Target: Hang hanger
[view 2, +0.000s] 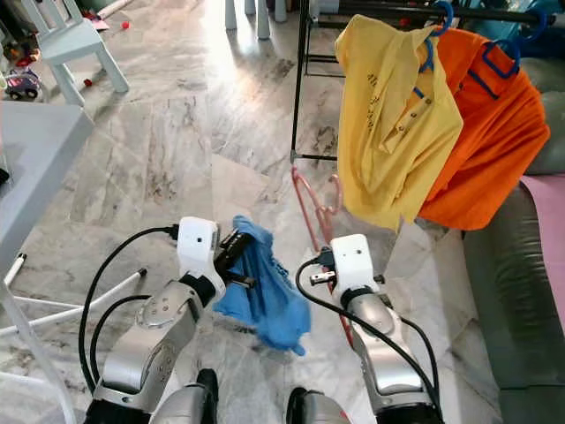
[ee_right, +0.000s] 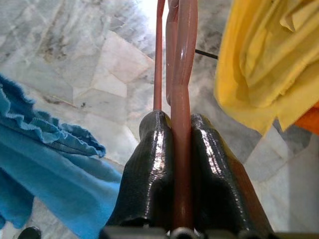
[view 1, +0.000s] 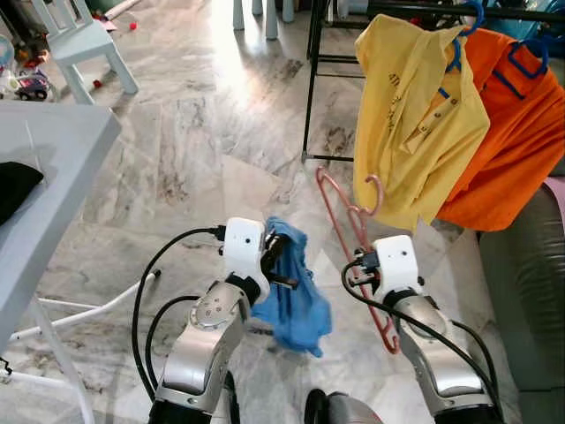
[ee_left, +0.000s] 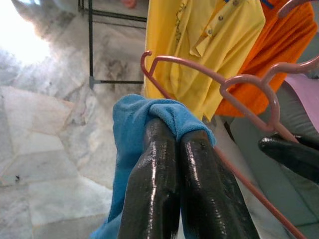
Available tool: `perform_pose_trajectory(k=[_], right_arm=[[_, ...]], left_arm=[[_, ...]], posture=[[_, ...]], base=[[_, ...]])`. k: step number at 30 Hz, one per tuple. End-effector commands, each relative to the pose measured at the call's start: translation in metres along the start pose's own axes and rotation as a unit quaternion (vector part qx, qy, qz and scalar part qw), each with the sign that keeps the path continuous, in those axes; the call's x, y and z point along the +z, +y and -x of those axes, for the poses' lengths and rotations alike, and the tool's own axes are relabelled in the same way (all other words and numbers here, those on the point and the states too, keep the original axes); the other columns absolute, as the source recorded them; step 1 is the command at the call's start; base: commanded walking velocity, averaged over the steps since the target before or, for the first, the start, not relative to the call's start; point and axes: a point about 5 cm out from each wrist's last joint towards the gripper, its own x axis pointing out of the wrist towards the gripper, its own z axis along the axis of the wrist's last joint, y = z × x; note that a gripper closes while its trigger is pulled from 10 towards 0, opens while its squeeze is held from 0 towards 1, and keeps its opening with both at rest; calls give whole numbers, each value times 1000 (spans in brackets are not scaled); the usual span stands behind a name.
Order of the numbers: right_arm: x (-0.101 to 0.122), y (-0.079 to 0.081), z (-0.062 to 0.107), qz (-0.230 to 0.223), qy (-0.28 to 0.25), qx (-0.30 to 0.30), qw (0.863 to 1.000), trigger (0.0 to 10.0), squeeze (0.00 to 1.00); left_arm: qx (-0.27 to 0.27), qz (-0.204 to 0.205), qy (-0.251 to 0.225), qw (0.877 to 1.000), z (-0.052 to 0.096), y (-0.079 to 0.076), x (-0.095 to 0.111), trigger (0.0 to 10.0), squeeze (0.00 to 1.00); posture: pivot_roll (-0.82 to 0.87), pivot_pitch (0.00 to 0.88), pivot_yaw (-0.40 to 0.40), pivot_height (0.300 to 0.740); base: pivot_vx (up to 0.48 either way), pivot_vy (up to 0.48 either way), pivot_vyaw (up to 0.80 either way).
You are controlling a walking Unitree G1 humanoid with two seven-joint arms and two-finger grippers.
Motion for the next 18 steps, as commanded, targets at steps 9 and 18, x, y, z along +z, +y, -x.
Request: perform_pose_trajectory(k=[9,18], right_arm=[[-2,4,1,-11,6,3,1000,10000,0],[-2,4,1,-14,7,2,1000,10000,0]], left_arm=[[-27,24,3,999,0,-10,2,10000,0],[-38,24,10,999,0,-12,2,10000,0]], posture=[[-66,244,-44,740],[-67,247,-41,740]], base=[[-60,0,-533],[-296,0,-89]])
